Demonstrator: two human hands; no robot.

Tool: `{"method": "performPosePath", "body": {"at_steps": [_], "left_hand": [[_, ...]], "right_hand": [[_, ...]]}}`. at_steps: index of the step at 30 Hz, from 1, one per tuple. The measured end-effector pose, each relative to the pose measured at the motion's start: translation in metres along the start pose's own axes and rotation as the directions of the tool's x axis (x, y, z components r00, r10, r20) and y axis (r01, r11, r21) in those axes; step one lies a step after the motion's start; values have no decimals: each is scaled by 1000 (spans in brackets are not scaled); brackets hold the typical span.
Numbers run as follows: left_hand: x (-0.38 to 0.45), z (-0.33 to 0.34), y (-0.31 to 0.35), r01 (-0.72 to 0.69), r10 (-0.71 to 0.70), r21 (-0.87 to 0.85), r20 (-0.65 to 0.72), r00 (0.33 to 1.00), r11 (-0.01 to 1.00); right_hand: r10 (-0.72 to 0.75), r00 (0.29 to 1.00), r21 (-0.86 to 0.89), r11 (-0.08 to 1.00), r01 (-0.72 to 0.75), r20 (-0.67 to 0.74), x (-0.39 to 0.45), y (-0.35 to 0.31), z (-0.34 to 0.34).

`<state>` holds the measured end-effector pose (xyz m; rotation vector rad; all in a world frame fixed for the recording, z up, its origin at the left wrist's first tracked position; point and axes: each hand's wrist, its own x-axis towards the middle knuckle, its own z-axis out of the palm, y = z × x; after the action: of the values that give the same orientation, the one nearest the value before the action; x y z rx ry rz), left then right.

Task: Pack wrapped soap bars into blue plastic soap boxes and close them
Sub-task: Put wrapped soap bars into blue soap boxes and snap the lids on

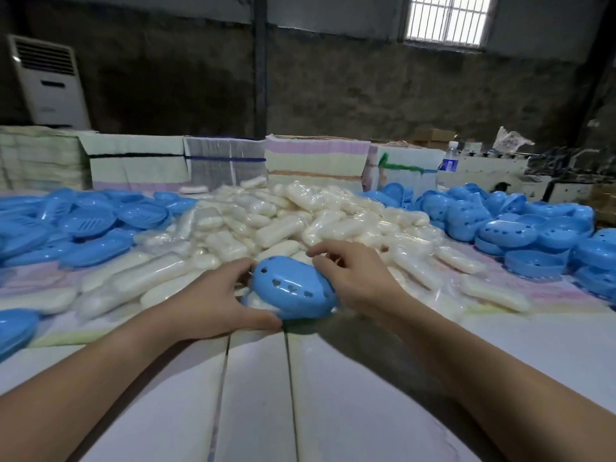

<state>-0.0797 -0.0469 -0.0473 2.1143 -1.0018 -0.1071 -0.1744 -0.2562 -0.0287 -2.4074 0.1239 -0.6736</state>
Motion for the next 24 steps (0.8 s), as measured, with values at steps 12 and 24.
{"method": "performPosePath", "body": {"at_steps": [12,24], "left_hand": [[1,-5,-8,-23,24,-13,61,998,1000],[0,-10,-7,-52,69,-101,180,981,994]], "right_hand": [[-193,934,-196,946,258,300,-7,-4,-12],[-252,920,-75,955,286,300,-9,-9,-2]]}}
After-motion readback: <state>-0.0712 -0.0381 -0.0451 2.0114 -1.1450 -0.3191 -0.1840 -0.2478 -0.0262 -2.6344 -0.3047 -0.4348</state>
